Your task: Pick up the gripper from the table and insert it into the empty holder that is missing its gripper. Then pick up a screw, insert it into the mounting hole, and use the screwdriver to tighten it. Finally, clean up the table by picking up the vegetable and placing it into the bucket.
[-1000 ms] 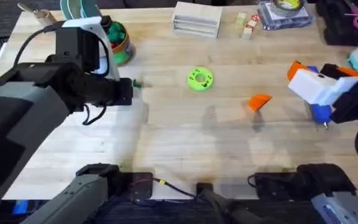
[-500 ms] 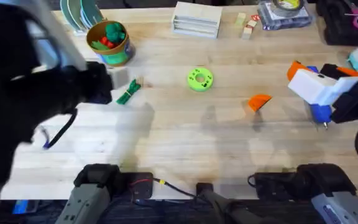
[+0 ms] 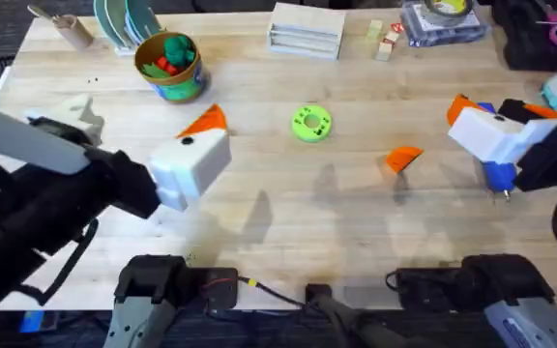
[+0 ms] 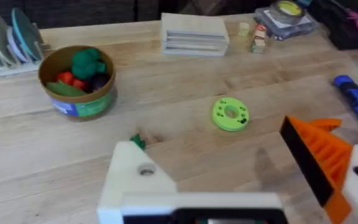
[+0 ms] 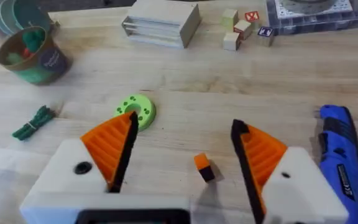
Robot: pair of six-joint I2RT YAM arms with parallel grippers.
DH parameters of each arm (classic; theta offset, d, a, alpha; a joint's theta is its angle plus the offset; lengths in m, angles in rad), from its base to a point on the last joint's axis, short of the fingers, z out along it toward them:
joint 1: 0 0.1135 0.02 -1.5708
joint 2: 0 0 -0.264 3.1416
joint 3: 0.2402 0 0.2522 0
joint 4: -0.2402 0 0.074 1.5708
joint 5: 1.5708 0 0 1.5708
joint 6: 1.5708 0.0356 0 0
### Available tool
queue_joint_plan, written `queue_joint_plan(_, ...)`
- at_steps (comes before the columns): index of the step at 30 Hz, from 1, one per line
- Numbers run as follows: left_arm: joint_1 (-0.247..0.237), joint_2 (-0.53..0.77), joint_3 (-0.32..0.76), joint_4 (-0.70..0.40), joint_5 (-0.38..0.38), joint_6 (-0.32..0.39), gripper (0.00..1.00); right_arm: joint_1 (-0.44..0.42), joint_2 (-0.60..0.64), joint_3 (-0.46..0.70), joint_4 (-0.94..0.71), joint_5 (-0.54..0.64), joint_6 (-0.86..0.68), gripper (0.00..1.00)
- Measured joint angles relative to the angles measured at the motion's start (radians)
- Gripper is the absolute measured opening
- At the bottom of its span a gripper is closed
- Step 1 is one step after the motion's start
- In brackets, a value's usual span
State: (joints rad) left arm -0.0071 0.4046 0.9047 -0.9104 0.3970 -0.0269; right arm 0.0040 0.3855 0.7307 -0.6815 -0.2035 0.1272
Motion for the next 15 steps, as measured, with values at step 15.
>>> queue_joint_plan(15,0.0,0.0,0.001,-0.045,0.017,0.024,0.993,0.0,0.0,0.0,0.0,0.0,0.0,0.95)
